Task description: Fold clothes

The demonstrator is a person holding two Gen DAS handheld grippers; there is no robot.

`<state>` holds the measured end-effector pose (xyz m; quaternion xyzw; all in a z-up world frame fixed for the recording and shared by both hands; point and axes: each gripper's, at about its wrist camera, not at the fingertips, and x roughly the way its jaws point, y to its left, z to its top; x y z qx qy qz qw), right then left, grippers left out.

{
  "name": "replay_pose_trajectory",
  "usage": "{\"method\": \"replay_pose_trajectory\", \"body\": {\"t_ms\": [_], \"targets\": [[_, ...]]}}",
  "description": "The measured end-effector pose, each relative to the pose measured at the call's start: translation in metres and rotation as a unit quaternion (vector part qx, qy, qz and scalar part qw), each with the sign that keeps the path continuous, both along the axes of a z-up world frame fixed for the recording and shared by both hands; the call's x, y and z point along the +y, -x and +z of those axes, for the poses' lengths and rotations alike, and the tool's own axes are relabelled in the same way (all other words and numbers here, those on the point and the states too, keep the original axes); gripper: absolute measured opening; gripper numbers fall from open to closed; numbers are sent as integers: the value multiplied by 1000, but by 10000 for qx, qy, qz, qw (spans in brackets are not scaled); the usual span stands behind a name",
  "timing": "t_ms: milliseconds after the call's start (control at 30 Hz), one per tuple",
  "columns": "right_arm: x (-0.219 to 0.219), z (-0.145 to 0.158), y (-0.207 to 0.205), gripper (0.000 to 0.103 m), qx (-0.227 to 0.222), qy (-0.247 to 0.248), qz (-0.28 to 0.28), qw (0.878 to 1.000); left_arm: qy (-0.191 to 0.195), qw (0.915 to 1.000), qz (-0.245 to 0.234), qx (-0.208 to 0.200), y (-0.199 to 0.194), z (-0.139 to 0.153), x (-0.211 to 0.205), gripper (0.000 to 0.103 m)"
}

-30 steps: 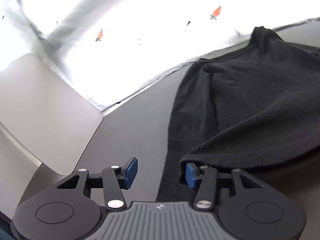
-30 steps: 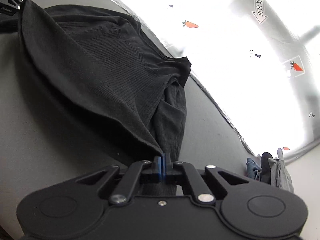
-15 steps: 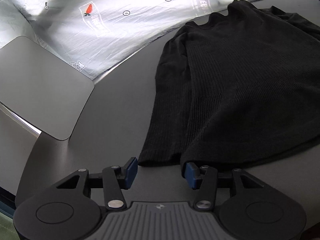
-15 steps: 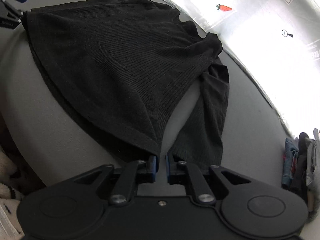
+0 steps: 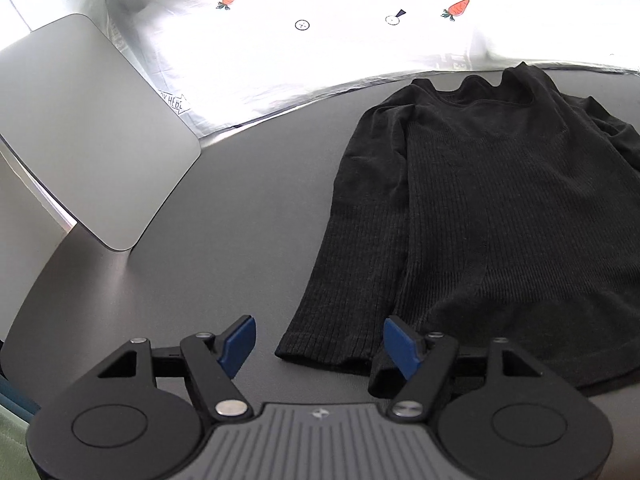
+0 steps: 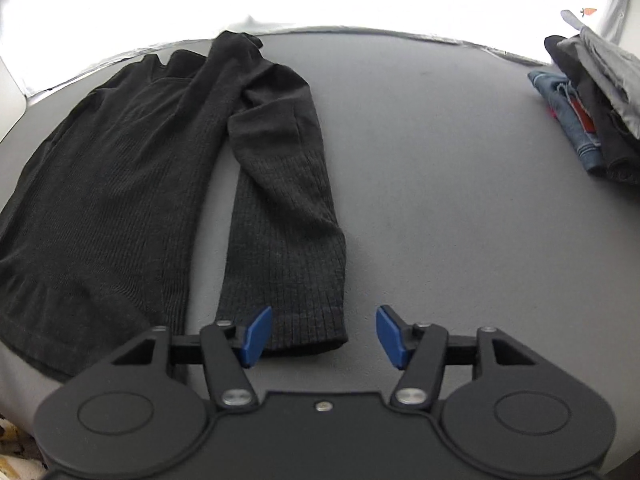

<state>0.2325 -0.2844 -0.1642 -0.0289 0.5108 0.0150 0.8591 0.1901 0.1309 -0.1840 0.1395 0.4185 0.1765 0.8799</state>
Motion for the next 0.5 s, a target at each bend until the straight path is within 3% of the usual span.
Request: {"method": "replay_pose_trajectory", "body": {"t_ms": [33, 67, 100, 167, 233, 333, 433, 500], "targets": [[2, -5, -3, 18, 106, 93, 28, 9999, 1, 10000, 71, -18, -2, 0, 0, 72], [3, -8, -5, 5, 136, 210, 57, 9997, 3, 9999, 141, -36, -4, 1, 0, 72], [3, -3, -4, 5, -25, 387, 78, 9992, 14, 9997, 243, -16, -7, 1, 5, 72], [-6, 16, 2, 4, -491, 867, -52, 9950, 32, 9990, 438, 19, -11, 2, 16, 72], [-32, 36, -1, 4, -799, 1508, -525, 9839, 62, 9981, 607, 66, -14, 1, 29, 72], [-71, 51, -8, 8, -992, 2466, -1190, 9566, 152, 9972, 675, 277, -20, -10, 44, 72], [-91, 41, -17, 40, -503, 2928, -1371, 9449, 273, 9973, 411, 549, -28, -25, 49, 72], [-88, 41, -12, 42, -485, 2587, -1381, 9548, 212, 9976, 278, 590, -31, -34, 48, 72]]}}
